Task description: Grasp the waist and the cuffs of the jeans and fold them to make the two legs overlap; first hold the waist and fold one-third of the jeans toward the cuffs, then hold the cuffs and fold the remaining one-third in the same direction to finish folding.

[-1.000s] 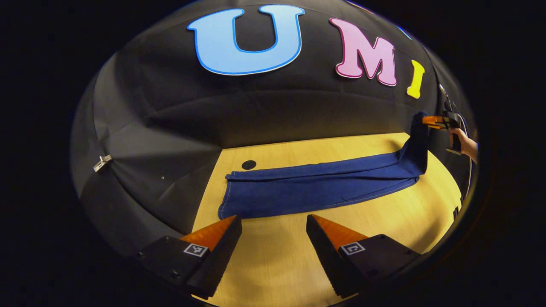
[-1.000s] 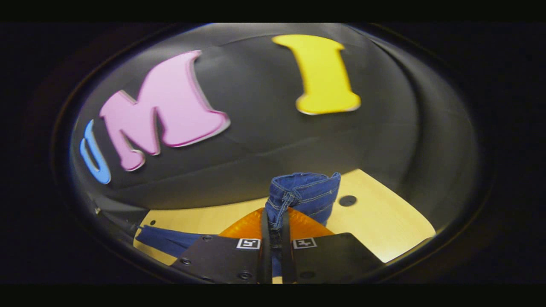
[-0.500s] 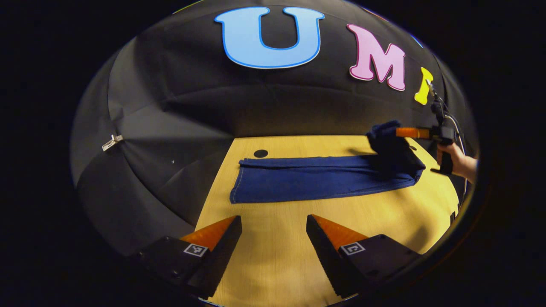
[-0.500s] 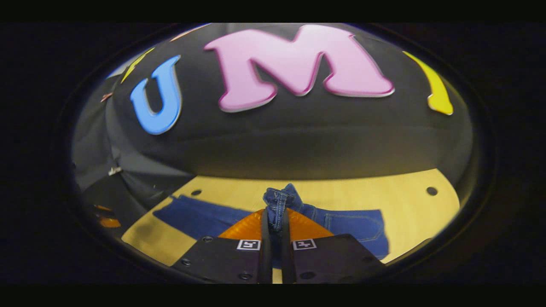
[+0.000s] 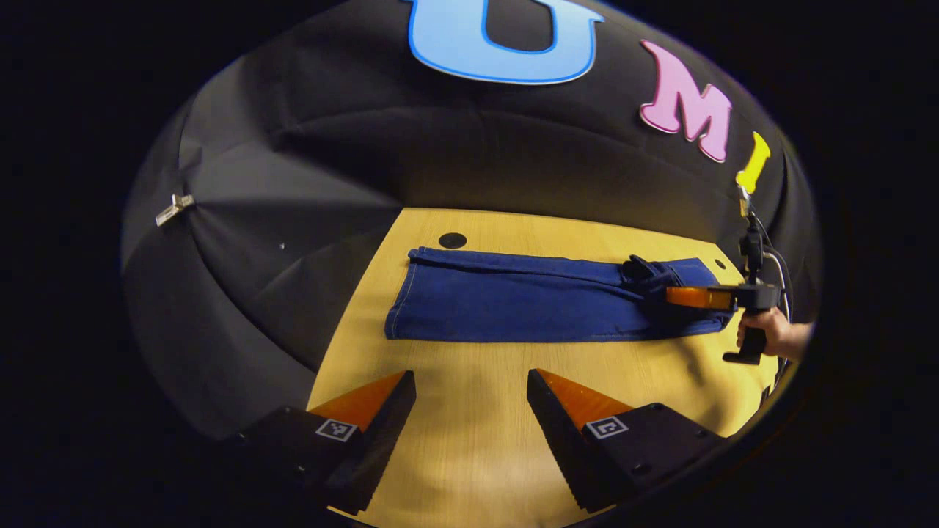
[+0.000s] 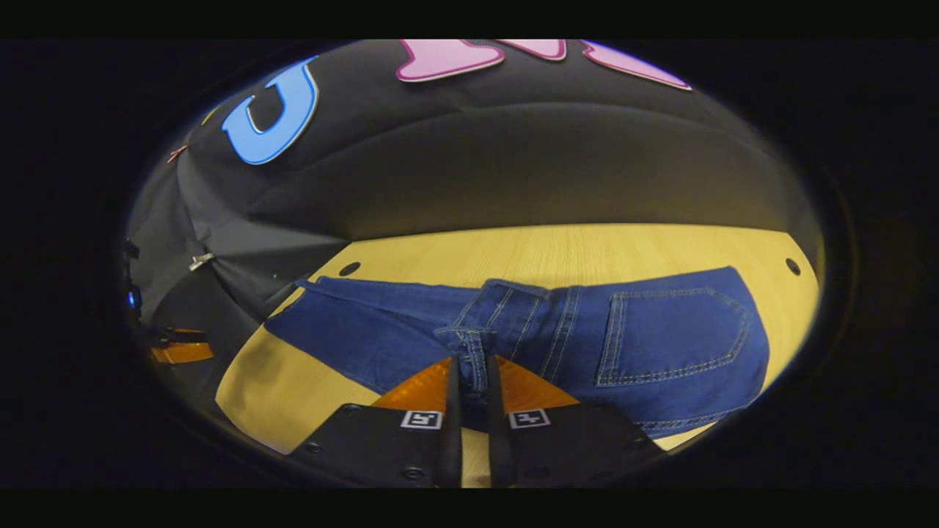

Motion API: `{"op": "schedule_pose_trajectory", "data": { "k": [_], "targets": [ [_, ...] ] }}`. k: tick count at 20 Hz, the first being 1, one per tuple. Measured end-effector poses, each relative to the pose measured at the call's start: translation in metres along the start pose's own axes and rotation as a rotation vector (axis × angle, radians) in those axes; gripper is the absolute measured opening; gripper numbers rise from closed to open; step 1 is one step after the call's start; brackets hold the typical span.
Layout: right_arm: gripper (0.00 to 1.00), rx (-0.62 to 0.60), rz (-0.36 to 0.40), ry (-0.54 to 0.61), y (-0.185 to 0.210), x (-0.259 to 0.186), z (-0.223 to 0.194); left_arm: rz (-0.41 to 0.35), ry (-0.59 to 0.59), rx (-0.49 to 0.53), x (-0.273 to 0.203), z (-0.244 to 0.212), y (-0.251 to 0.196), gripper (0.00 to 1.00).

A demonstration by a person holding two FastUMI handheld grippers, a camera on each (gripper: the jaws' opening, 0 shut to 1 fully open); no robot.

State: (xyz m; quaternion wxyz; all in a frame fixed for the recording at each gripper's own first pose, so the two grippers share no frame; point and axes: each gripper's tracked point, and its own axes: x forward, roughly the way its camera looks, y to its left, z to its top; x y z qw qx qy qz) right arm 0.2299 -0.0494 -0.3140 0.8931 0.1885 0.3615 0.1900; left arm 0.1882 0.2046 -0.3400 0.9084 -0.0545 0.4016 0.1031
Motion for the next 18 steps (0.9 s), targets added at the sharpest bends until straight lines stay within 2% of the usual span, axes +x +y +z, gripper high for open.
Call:
{"op": "schedule_pose_trajectory", "data": {
  "k": [2,3,5,6,7,8,9,12,15,18],
  "targets": [
    [0.26,-0.007,0.03,0.015,0.008,-0.004,-0.007,-0.023,-0.005,-0.07,0.013,0.018,-0.003,0.98],
    [0.37,-0.008,0.059,0.015,0.015,-0.01,-0.005,-0.033,-0.01,-0.097,0.017,0.027,-0.004,0.97],
    [0.79,-0.002,0.118,0.019,0.031,-0.023,-0.002,-0.027,-0.011,-0.113,0.027,0.042,0.003,0.92],
    [1.0,-0.029,0.132,0.001,0.03,-0.031,0.004,-0.017,-0.007,-0.101,0.03,0.046,0.01,0.96],
    [0.99,-0.075,0.133,-0.034,0.027,-0.044,0.018,-0.007,-0.005,-0.08,0.033,0.052,0.016,0.96],
    [0.9,-0.114,0.136,-0.065,0.026,-0.06,0.032,0.0,-0.003,-0.053,0.039,0.057,0.02,0.96],
    [0.98,-0.147,0.146,-0.084,0.026,-0.08,0.041,0.009,0.002,-0.02,0.044,0.062,0.026,0.96],
    [0.98,-0.232,0.128,-0.138,0.005,-0.137,0.063,0.033,0.034,0.025,0.068,0.069,0.034,0.95],
    [0.98,-0.182,0.075,-0.172,-0.021,-0.19,0.067,0.08,0.069,0.025,0.1,0.064,0.046,0.95],
    [0.98,-0.12,-0.006,-0.153,-0.059,-0.239,0.046,0.155,0.112,0.057,0.125,0.053,0.063,0.96]
  ]
}}
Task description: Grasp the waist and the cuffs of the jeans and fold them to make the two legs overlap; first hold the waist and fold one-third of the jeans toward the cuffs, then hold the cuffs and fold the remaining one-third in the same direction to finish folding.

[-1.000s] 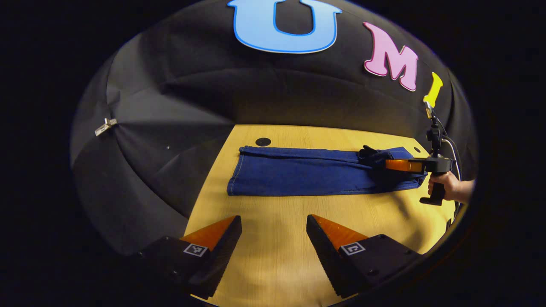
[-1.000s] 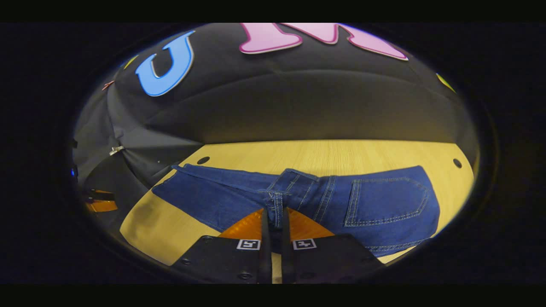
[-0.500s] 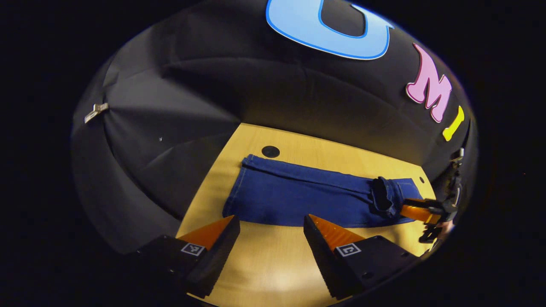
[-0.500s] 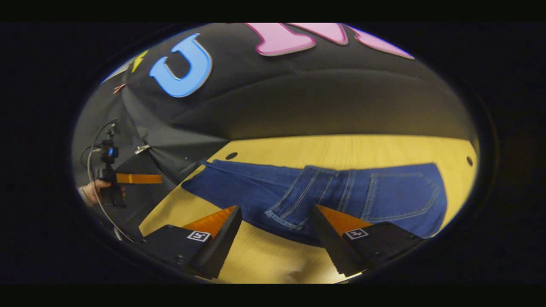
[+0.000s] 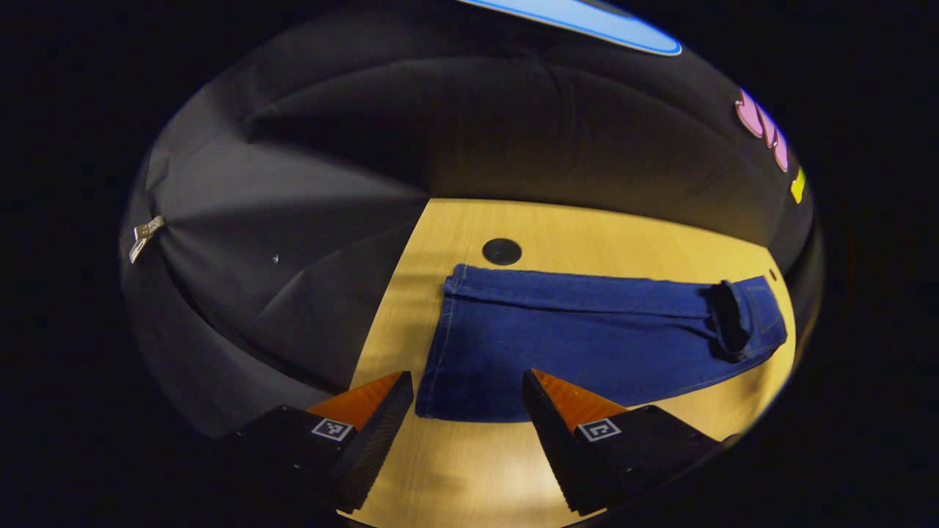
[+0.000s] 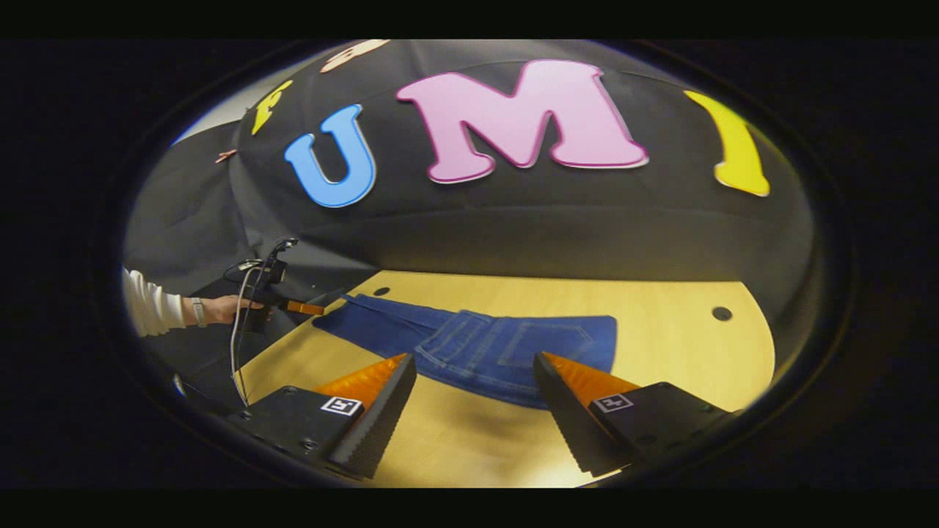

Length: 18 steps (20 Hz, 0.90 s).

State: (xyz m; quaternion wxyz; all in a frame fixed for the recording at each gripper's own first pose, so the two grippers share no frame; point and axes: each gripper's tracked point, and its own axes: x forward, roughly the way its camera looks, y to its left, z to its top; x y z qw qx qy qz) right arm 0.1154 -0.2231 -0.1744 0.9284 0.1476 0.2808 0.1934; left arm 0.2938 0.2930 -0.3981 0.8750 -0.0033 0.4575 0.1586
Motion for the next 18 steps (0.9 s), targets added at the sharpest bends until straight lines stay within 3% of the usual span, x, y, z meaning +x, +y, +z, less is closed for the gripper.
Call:
{"op": "schedule_pose_trajectory", "data": {
  "k": [4,7,9,14,16,18],
  "targets": [
    [0.98,0.086,-0.075,0.037,-0.032,-0.007,-0.031,0.063,0.089,-0.074,0.043,-0.031,0.012,0.98],
    [0.98,0.092,-0.091,0.027,-0.043,-0.017,-0.033,0.0,0.086,-0.171,0.038,-0.027,0.006,0.94],
    [0.98,0.102,-0.084,0.026,-0.042,-0.017,-0.031,-0.009,0.093,-0.177,0.035,-0.022,0.003,0.93],
    [0.98,0.144,-0.057,0.01,-0.036,-0.017,-0.024,-0.01,0.083,-0.214,0.039,-0.024,-0.018,0.26],
    [0.98,0.136,-0.061,0.005,-0.041,-0.018,-0.022,-0.01,0.093,-0.238,0.034,-0.023,-0.02,0.15],
    [0.98,0.118,-0.076,0.006,-0.042,-0.018,-0.023,-0.008,0.054,-0.264,0.026,-0.009,-0.025,0.12]
  ]
}}
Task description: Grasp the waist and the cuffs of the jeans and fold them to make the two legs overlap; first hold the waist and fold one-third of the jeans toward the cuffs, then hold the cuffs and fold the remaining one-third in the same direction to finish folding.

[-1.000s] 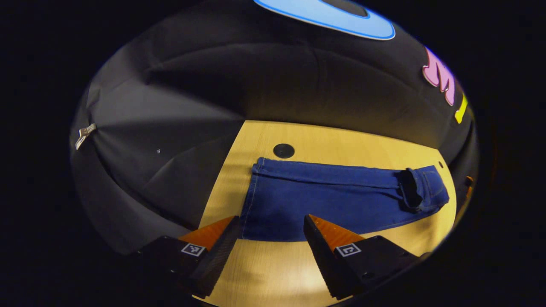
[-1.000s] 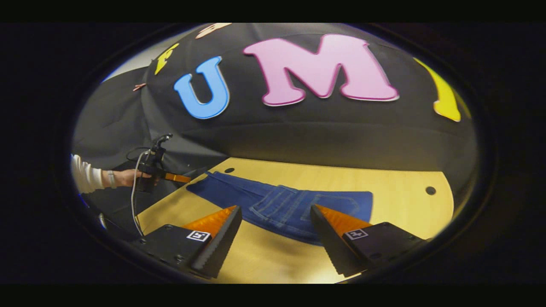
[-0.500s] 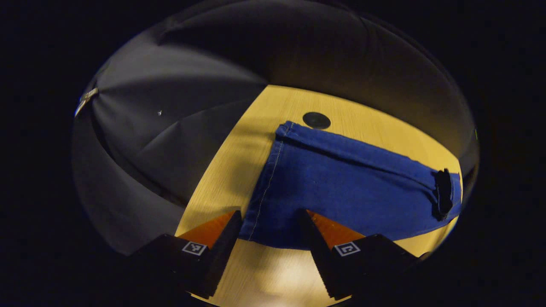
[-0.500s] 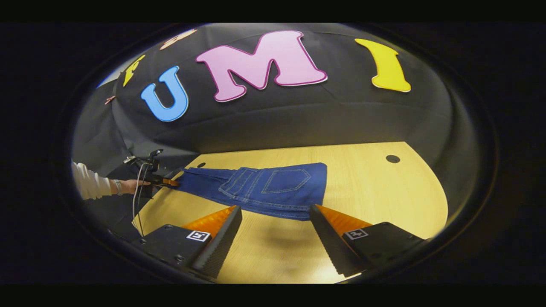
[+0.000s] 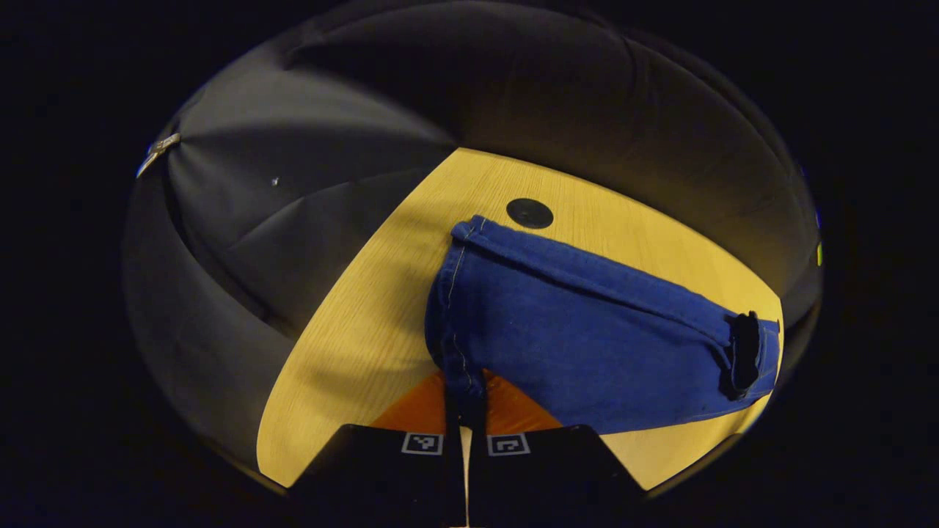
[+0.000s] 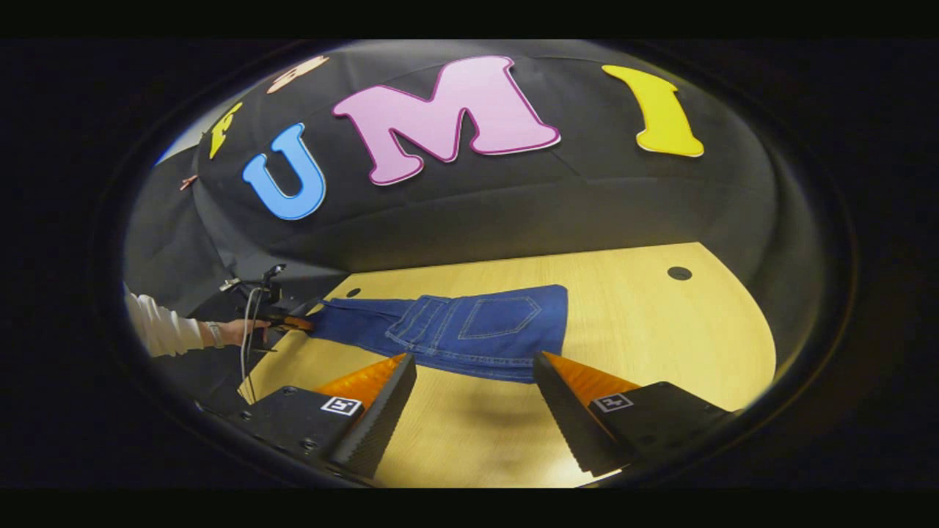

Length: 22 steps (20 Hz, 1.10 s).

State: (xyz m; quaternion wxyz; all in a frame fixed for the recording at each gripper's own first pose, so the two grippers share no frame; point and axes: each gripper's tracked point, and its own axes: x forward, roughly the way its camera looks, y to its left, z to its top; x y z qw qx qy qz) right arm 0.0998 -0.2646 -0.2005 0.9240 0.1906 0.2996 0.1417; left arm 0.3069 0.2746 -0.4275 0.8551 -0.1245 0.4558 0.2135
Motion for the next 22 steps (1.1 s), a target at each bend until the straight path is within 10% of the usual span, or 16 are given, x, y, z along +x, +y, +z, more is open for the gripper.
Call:
{"op": "schedule_pose_trajectory", "data": {
  "k": [12,22],
  "targets": [
    [0.98,-0.036,0.037,-0.08,0.015,-0.022,0.009,-0.336,-0.219,0.19,-0.184,0.083,-0.132,0.07],
    [0.97,-0.03,-0.105,-0.138,-0.034,-0.106,-0.008,-0.712,-0.215,0.535,-0.251,-0.009,-0.444,0.07]
  ]
}}
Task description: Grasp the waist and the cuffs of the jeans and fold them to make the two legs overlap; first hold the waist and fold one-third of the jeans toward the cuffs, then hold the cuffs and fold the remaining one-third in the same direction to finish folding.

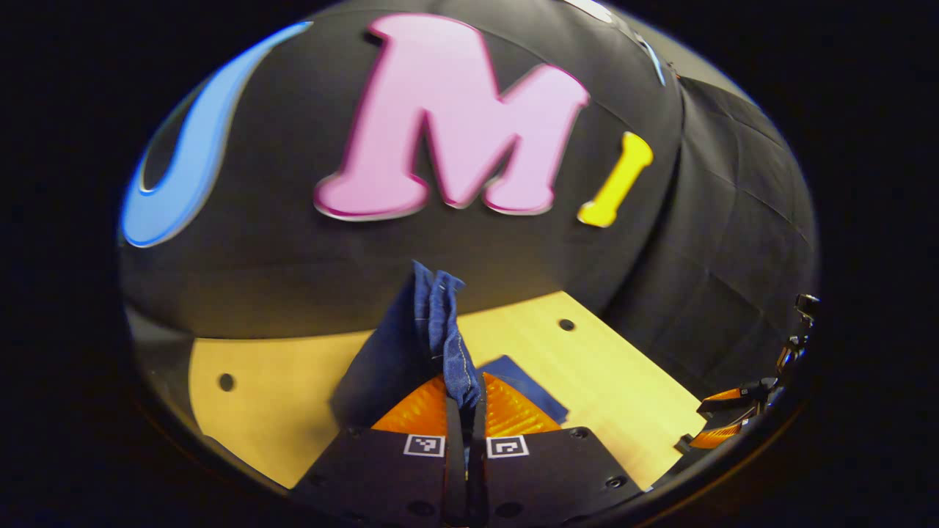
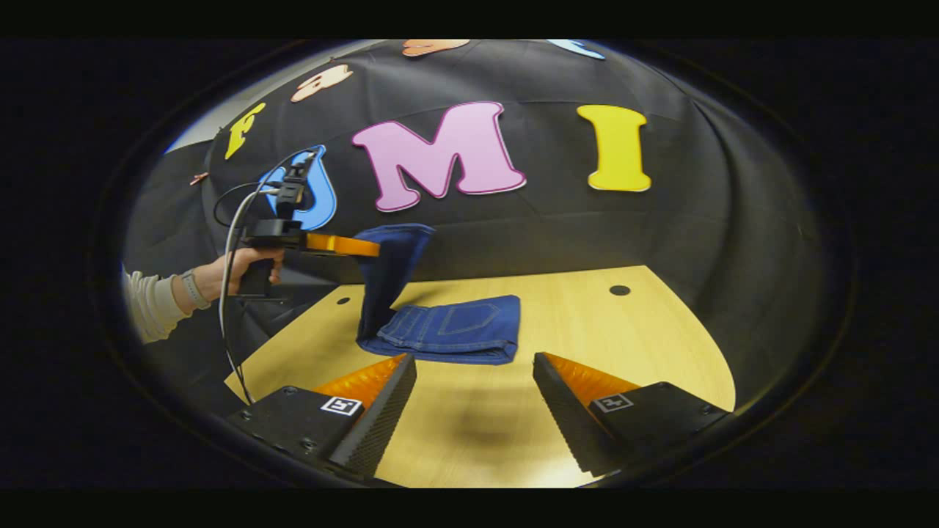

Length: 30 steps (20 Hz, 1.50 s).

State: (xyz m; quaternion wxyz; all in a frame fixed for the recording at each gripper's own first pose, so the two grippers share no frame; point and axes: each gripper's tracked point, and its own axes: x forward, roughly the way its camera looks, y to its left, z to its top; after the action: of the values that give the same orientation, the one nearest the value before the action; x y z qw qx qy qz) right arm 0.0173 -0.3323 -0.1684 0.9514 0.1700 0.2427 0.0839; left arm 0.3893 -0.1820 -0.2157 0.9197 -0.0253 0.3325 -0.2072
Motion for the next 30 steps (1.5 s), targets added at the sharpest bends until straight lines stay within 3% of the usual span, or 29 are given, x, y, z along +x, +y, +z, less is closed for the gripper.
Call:
{"op": "schedule_pose_trajectory", "data": {
  "k": [3,10,13,14,16,20,24,30],
  "targets": [
    [0.97,0.032,-0.029,0.017,-0.018,-0.011,-0.014,0.0,0.118,0.066,0.071,-0.05,-0.027,0.07],
    [0.98,-0.001,-0.014,0.06,-0.052,0.005,-0.016,0.111,0.442,0.166,0.126,-0.184,-0.037,0.12],
    [0.98,0.016,0.028,0.047,-0.057,0.025,0.002,0.121,0.465,0.104,0.139,-0.192,-0.037,0.18],
    [0.97,0.01,0.035,0.043,-0.06,0.031,0.007,0.127,0.471,0.081,0.139,-0.193,-0.036,0.28],
    [0.98,-0.007,0.044,0.029,-0.062,0.041,0.018,0.131,0.404,0.028,0.136,-0.179,-0.037,0.38],
    [0.98,-0.069,0.005,-0.051,-0.063,0.044,0.046,0.191,0.168,-0.013,0.087,-0.122,-0.032,0.99],
    [0.97,-0.097,-0.037,-0.149,-0.04,0.026,0.075,0.236,-0.048,0.023,-0.007,-0.078,-0.034,0.96],
    [0.98,-0.137,-0.114,-0.266,0.021,-0.026,0.102,0.286,-0.235,0.048,-0.128,-0.092,-0.062,0.96]
  ]
}}
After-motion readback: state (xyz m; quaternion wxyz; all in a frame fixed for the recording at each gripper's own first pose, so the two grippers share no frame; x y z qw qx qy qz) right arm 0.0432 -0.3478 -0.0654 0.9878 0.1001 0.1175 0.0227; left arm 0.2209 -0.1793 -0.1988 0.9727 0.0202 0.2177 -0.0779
